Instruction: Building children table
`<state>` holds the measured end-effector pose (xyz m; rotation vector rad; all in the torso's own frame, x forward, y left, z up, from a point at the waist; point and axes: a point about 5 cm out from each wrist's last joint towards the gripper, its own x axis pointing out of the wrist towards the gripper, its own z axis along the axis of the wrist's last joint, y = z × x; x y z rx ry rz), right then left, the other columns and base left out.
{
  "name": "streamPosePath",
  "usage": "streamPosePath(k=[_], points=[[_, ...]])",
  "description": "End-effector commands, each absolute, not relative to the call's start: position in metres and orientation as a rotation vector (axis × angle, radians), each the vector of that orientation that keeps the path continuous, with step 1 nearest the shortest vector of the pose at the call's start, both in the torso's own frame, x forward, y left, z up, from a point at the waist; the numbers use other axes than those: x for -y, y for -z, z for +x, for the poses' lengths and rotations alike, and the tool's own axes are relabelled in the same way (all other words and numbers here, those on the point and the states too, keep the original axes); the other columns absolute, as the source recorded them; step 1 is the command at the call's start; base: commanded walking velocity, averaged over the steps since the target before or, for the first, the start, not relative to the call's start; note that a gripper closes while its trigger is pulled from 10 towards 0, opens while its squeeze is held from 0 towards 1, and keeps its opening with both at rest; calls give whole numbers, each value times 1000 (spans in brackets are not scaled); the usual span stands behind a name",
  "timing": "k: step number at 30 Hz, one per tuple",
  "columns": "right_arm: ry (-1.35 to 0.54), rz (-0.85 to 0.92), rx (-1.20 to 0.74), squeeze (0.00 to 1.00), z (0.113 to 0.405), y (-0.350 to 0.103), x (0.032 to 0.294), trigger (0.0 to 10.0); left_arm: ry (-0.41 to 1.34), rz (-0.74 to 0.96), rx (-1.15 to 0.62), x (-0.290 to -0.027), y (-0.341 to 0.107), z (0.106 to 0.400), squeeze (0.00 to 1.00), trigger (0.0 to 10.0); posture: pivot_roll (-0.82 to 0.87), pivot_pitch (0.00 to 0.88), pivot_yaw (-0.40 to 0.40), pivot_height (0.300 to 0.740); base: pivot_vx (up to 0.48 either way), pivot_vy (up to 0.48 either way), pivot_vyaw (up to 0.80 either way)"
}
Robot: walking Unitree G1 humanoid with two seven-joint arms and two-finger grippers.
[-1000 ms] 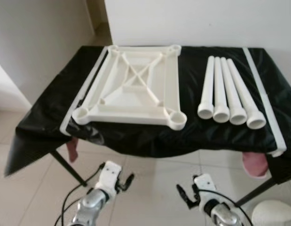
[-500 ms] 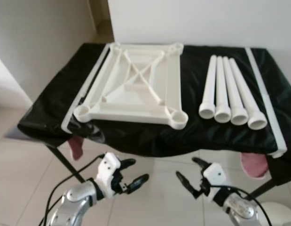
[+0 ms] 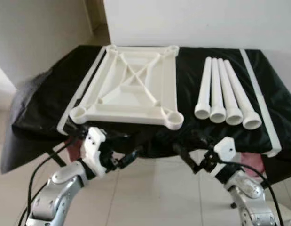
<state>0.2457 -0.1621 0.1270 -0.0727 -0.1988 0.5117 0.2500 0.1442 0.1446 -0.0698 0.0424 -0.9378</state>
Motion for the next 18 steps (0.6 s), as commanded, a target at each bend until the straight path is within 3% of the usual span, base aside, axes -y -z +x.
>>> streamPosePath(k=[1,6,9,18], points=[[-380,-62,245,0,260,-136,164,10000,743,-36,-36,-153,-143,268,0,10000,33,0,46,740,0,0,0],[-253,-64,246,0,269,-138,165,10000,586,-46,-34,-159,-143,284,0,10000,35,0,45,740,0,0,0],[-155,-65,221,0,277,-137,167,10000,372,-57,19,-168,-145,300,0,10000,38,0,44,740,0,0,0],[-96,-68,215,0,285,-135,173,10000,271,-95,74,-169,-146,308,0,10000,37,0,49,740,0,0,0]])
